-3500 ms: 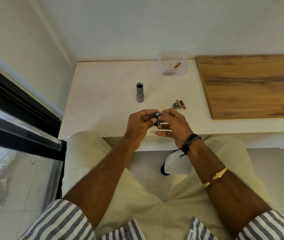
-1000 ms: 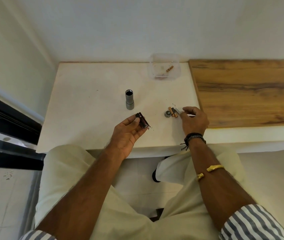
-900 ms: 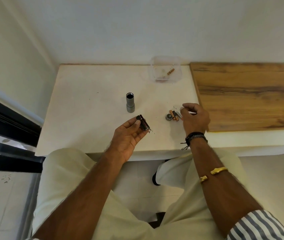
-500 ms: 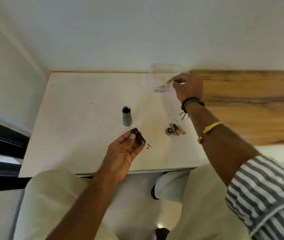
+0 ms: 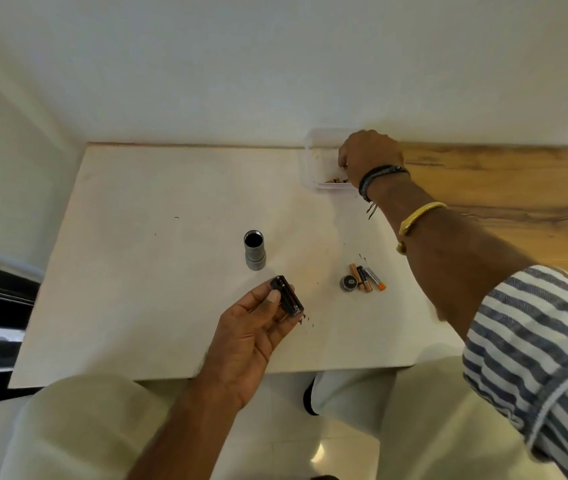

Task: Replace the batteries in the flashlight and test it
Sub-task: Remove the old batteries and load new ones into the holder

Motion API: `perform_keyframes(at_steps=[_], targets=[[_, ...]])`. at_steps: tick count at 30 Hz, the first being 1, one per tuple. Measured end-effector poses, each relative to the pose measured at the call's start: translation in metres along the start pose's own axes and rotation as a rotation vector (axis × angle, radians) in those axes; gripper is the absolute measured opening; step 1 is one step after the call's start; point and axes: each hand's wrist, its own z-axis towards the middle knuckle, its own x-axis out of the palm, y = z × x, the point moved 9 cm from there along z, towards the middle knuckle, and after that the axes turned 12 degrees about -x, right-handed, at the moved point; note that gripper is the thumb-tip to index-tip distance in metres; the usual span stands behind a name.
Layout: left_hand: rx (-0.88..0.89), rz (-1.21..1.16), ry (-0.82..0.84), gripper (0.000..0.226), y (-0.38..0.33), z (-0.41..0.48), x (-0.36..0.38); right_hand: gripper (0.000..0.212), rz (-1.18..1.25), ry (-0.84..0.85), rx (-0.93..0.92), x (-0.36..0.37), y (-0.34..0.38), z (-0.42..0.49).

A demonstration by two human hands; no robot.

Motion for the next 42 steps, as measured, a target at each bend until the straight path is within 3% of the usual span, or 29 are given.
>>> perform_keyframes(at_steps=[6, 14, 22, 27, 42], targets=[[0.017, -0.025, -0.011, 0.039, -0.005, -0.006, 0.004, 0.016, 0.283, -0.224, -0.001, -0.024, 0.003, -0.027], [0.035, -0.052, 0.017, 0.032, -0.004, -0.015, 0.011, 0.015, 0.645, -0.488, -0.023, -0.051, 0.038, -0.124], [0.064, -0.02, 0.006, 0.019, -0.004, -0.022, 0.01, 0.009, 1.176, -0.546, 0.123, -0.027, 0.074, -0.229], [0.066, 0.089, 0.01, 0.016, 0.0, -0.031, 0.013, 0.012, 1.516, -0.482, 0.225, -0.012, 0.085, -0.262], [0.176, 0.433, 0.021, 0.023, 0.003, -0.05, 0.027, 0.021, 1.112, -0.454, 0.014, -0.033, 0.105, -0.282]])
